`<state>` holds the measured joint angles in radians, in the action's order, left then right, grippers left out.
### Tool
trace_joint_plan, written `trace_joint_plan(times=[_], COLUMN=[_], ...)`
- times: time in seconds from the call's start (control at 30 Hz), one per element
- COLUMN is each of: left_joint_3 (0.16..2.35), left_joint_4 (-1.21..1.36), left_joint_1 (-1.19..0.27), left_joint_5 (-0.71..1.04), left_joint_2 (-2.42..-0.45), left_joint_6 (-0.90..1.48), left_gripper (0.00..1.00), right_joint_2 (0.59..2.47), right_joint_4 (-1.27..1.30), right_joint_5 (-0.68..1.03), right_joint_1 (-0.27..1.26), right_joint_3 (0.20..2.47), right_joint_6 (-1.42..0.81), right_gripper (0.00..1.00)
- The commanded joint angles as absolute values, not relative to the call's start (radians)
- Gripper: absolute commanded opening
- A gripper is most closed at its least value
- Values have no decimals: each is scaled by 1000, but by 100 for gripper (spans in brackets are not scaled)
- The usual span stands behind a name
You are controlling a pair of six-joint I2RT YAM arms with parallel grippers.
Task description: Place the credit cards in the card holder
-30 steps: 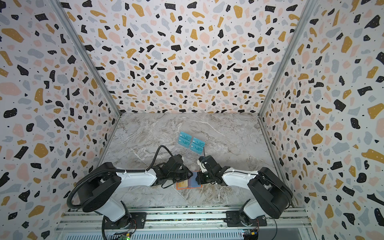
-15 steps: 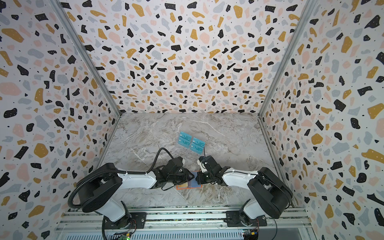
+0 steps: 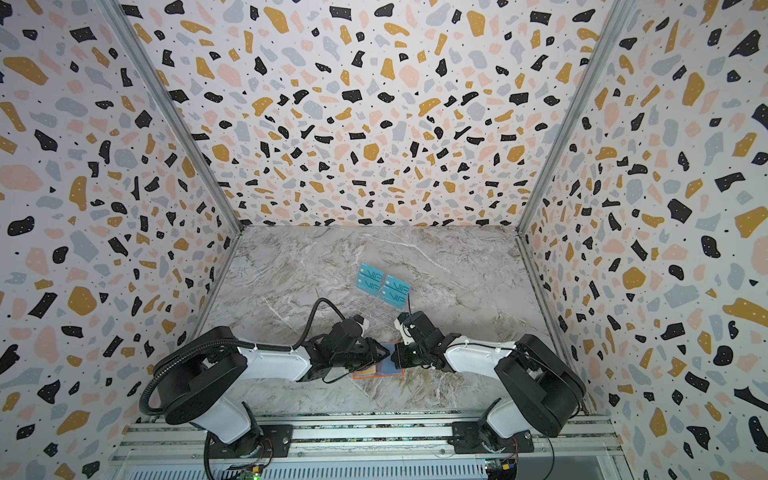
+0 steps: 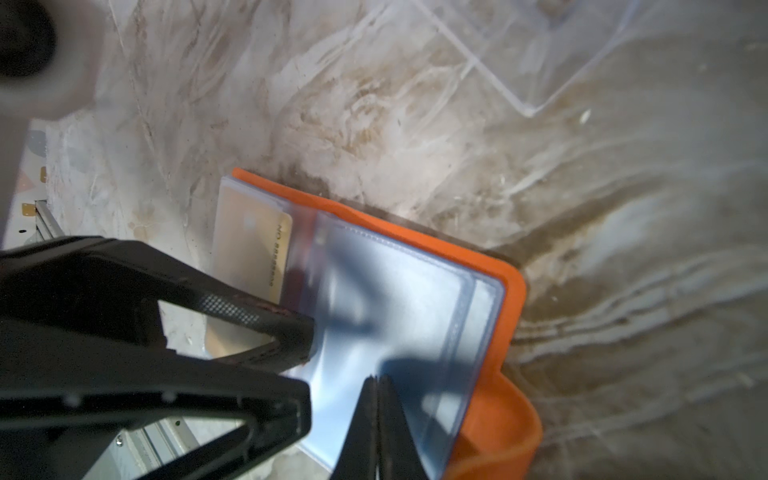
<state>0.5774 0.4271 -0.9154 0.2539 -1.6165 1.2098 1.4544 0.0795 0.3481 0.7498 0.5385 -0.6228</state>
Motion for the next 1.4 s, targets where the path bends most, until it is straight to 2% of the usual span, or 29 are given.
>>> trace_joint_plan(times=[0.0,0.67,1.17,1.37], left_joint_3=[556,468,472,482], left_joint_4=[505,695,767,790], left_joint_1=[-907,-910,-884,-881], left_joint_5=[265,298,302,328], left_joint_2=[-1628,-1650,-1681,-1727], left_joint_6=[1226,1313,1306,1293], left_gripper=[35,36,36,34], right_joint_2=[1464,1476,1436,1361], right_joint_4=[66,80,61,49], right_joint_5=[345,356,344,321], right_joint_1=[745,745,747,747], right_joint_3=[529,536,532,530], right_joint_6=[-626,-635,-647,-656], right_gripper=[7,5,4,4])
